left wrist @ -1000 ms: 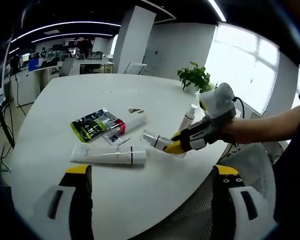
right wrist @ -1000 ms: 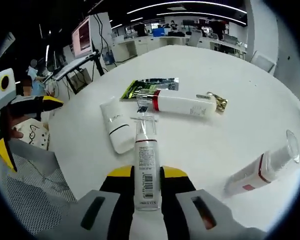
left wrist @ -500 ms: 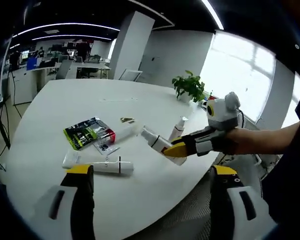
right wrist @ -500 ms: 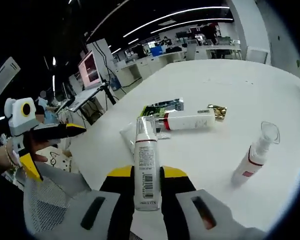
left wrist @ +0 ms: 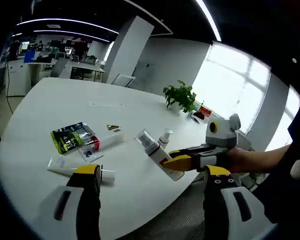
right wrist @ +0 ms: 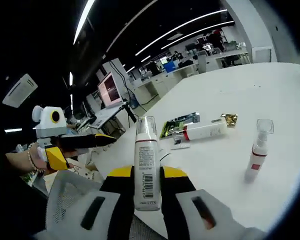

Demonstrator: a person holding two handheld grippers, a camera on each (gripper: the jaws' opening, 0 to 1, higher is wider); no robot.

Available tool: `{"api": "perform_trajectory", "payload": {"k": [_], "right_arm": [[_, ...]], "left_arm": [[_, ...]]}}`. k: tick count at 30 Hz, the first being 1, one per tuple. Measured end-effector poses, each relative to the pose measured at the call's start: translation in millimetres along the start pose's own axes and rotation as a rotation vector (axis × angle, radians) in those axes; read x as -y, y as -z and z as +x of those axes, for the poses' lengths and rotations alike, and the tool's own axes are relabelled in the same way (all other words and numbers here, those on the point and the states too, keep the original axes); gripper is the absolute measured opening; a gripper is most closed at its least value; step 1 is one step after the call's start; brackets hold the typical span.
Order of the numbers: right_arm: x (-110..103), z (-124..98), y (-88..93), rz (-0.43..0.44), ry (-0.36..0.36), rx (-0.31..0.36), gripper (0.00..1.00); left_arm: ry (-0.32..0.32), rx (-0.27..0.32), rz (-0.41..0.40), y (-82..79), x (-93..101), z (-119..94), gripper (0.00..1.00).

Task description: Arrange the skincare products in the storage area until every visible bottle or jar stands upright without overlapping.

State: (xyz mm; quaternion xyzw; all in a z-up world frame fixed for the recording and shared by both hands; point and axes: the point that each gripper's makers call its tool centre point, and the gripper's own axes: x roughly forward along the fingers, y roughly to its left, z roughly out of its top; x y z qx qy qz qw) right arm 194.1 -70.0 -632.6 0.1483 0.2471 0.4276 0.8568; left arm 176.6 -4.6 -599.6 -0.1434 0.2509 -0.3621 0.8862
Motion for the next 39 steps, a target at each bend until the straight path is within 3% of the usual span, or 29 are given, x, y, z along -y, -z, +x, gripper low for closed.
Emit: {"api": "perform_trajectory", "payload": {"k": [5, 13, 17, 23, 26, 32, 37, 39], "right_arm": [[-23.4, -8.5, -16.2, 0.05, -0.129, 0.104, 0.19], [-44.8, -21.3, -31.9, 0.108, -0.273, 0.173, 0.19], [-58.5, -27.1, -40.3, 0.152, -0.356, 0.211, 0.19], [-72.7, -30.4, -46.2, 0.175, -0.425, 0.232, 0.19], [-80.8, -34.6, -49.9, 0.21, -0.483, 0.244, 0.19], [-90.1, -43.5, -57.5, 0.258, -0.551, 0.271, 0.19], [-92.4, -45.7, -56.2, 0.253, -0.57, 0.252, 0.19], [-93.6, -47.3, -56.7, 0.257, -0.583, 0.249, 0.19]], "left_arm": [[0.035, 0.016, -0.032, -7.3, 9.7, 2.3, 0.67], [0.123, 0.07, -0.105, -21.9, 24.5, 5.6, 0.53], [0.223, 0.116, -0.169, -36.6, 41.5, 4.3, 0.47], [0.281, 0.093, -0.145, -40.1, 54.9, 5.0, 0.38], [0.382, 0.128, -0.216, -51.3, 69.9, 0.3, 0.33], [0.44, 0.104, -0.162, -54.0, 84.0, -2.3, 0.26], [0.484, 0.102, -0.125, -61.3, 94.7, -4.6, 0.17], [0.485, 0.096, -0.103, -63.1, 97.3, -3.5, 0.18]]}}
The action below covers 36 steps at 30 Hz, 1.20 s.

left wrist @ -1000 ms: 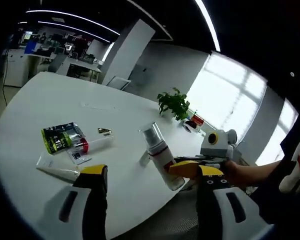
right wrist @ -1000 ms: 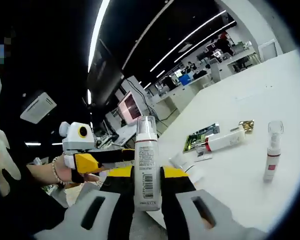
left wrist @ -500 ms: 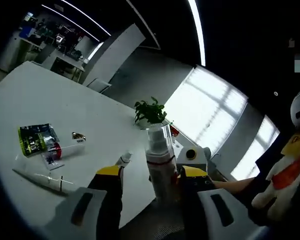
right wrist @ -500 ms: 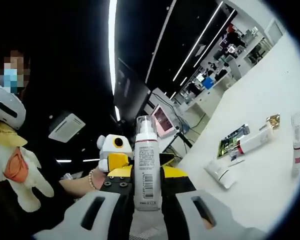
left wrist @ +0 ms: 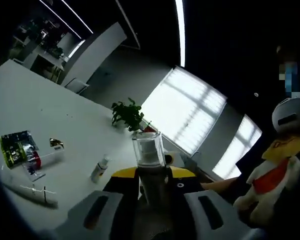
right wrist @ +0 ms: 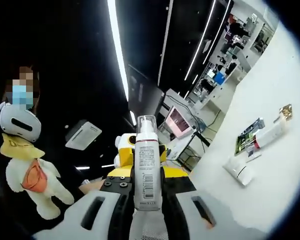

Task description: Arrange the skincare products in the storage area until every visible bottle or jar stands upright without overlapping.

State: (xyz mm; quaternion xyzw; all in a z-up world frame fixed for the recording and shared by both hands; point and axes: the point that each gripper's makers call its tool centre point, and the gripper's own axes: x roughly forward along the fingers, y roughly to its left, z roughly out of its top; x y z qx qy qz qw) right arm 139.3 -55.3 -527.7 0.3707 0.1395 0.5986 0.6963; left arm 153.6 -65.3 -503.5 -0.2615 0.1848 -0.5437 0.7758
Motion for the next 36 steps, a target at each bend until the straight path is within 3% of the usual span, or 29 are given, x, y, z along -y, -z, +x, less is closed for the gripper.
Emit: {"api": "perform_trajectory", "payload": {"k": [7, 10, 14, 19, 31, 36], "right_arm": [[-0.4, -4.2, -2.8, -0.026, 0.02, -0.016, 0.2], [11.7, -7.0, -4.2, -0.207, 0.117, -0.037, 0.24], [15.7, -6.8, 1.7, -0.33, 0.17, -0.109, 0.25], [16.5, -10.3, 2.9, -0.394, 0.194, -0.148, 0.25], [20.7, -23.6, 27.3, -0.531, 0.169, -0.382, 0.23], [24.5, -26.7, 33.7, -0.537, 0.172, -0.429, 0.22]], "left_arm": [[-0.02, -0.056, 0.061, -0.9, 2.4, 5.1, 0.17], [-0.041, -0.092, 0.14, -0.2, 2.9, 7.0, 0.15], [-0.065, -0.176, 0.26, 8.5, 0.9, 11.6, 0.14], [-0.045, -0.21, 0.288, 11.0, -1.2, 13.6, 0.14], [0.063, -0.495, 0.543, 43.2, 9.3, 23.5, 0.14], [0.08, -0.545, 0.561, 51.2, 8.0, 27.2, 0.14]]}}
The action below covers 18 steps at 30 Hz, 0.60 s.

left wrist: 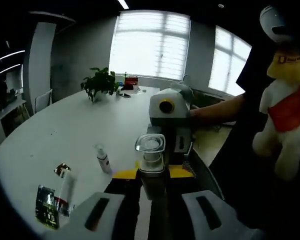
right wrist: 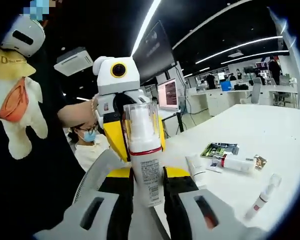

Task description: Arrange the skincare products in the storage area until every visible bottle or jar stands upright without overlapping.

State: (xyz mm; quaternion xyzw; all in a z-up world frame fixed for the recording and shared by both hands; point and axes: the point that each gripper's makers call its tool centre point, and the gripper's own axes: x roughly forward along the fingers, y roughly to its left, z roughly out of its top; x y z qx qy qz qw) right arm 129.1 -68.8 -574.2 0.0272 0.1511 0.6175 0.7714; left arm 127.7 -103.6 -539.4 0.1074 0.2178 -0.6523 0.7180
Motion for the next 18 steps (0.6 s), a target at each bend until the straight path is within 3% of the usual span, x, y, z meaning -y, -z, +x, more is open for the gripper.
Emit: {"api": "perform_trajectory", "payload": {"k": [18], "right_arm": [[12.9, -2.9, 17.4, -0.073, 0.021, -0.084, 0.2]], "left_arm": [[-0.049, -0.071, 0.086, 13.2, -12.0, 13.7, 0.21]]}}
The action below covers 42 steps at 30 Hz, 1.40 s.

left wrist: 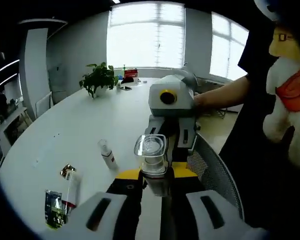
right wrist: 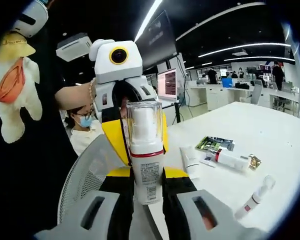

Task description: Arrange the skincare products in the storage area until every visible bottle or jar stands upright without overlapping.

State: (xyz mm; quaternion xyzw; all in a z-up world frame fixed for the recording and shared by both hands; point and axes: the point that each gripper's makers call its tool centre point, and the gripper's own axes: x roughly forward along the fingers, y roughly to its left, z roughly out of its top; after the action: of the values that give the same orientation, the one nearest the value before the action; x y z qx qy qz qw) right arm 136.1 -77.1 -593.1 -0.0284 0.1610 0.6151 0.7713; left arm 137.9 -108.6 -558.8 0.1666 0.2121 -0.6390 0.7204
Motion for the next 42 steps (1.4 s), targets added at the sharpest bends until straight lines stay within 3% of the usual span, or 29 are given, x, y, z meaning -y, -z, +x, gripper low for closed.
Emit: {"api": "perform_trajectory", "payload": {"k": [9, 19, 42], "right_arm": [[6.9, -1.7, 8.6, -0.047, -0.001, -0.039, 0.2], [23.3, -1.1, 30.1, -0.095, 0.024, -0.119, 0.21], [68.2, 10.3, 92.1, -0.032, 0.092, -0.213, 0.22]], "left_arm": [[0.0, -0.034, 0.026, 7.7, -5.1, 12.7, 0.22], [-0.003, -0.085, 0.057, 24.7, -19.1, 30.9, 0.2], [0.009, -0.205, 0.063, 64.3, -40.0, 74.3, 0.2]]}}
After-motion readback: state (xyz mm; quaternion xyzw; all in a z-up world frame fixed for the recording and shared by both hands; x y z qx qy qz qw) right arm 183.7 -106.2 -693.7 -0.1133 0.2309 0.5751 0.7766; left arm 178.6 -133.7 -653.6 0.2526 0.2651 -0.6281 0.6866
